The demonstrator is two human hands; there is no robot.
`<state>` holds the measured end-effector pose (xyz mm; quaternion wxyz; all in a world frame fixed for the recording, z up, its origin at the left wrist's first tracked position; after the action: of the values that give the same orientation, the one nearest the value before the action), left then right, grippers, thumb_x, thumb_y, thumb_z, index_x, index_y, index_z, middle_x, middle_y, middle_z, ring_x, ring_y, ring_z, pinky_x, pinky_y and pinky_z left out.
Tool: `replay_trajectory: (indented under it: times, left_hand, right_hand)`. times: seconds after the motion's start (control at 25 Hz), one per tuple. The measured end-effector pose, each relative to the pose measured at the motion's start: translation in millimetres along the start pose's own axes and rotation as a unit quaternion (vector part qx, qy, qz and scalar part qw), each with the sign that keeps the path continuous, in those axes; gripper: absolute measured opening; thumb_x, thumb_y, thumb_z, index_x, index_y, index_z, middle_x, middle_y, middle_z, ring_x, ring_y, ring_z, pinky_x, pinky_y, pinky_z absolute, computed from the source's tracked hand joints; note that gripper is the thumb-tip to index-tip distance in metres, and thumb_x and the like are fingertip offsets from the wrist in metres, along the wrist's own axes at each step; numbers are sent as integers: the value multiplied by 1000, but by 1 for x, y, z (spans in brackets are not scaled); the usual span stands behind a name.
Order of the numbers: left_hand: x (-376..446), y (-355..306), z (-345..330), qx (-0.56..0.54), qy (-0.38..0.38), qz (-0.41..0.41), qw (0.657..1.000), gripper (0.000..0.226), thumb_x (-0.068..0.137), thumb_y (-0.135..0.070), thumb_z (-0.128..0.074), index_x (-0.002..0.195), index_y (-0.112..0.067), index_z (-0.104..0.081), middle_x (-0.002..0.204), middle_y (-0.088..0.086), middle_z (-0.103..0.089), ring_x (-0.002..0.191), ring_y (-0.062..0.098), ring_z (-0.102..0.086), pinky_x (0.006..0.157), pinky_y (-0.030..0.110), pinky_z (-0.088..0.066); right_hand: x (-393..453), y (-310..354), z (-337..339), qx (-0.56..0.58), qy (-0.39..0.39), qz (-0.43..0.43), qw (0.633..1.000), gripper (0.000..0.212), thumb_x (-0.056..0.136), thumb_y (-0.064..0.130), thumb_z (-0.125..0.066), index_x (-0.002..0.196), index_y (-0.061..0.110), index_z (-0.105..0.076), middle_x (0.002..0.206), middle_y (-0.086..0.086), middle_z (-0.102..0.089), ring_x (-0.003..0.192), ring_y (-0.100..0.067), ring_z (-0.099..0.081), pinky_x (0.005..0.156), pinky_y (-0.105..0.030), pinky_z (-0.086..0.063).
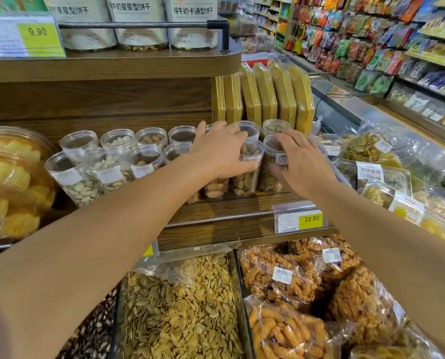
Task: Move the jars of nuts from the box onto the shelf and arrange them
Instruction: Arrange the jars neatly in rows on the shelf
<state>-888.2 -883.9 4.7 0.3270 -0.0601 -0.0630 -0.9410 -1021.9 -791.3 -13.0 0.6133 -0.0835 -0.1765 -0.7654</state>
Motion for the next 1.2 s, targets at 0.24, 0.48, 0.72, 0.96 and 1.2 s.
replay_trajectory:
  times: [0.24,0.48,0.72,0.96,1.2]
  left_hand:
    - [7,-1,-4,-18,37,-8,999,94,77,-78,-44,152,-28,-19,160,-2,-17,147,26,-9,115,60,-10]
    - [15,-4,-3,-8,56,-5,998,109,70,-86,-42,154,-23,-11,162,-2,-11,148,26,-5,116,60,-8]
    - [16,-3,-14,38,90,2,995,111,73,-87,-34,154,-18,-2,162,1,-1,148,24,1,115,60,-3]
    - [15,-1,-12,29,77,3,997,108,74,-86,-35,154,-18,-5,162,2,-2,149,23,-1,116,59,-5]
    - [11,-5,-4,42,46,-21,998,103,75,-79,-48,150,-14,-22,159,5,-22,146,22,-18,115,60,-10]
  right_hand:
    - [4,-5,7,3,2,26,1000,64,87,30,-67,145,21,-41,147,-1,-43,137,-26,-31,111,-39,-27]
    - [21,-11,4,12,57,-38,998,97,76,41,-74,152,19,-18,159,-1,-16,146,-27,-11,115,-44,-19]
    - [32,-2,0,-24,129,-2,991,103,78,42,-74,155,18,-9,163,-1,-7,148,-21,-6,117,-32,-7]
    - [24,8,2,2,129,8,992,105,75,40,-76,155,17,-11,162,-2,-10,148,-22,-8,117,-31,-8]
    - [20,14,4,28,113,17,993,103,74,37,-78,154,19,-16,160,1,-16,146,-23,-14,116,-33,-15]
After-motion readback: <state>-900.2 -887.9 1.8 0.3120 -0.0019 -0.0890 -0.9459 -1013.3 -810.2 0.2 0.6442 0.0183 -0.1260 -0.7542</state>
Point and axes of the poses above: each hand's wrist, its own x-axis towards the middle knuckle, its own z-axis out of the back of the hand, y = z × x, the point moved 6 cm from there along x, towards the middle knuckle
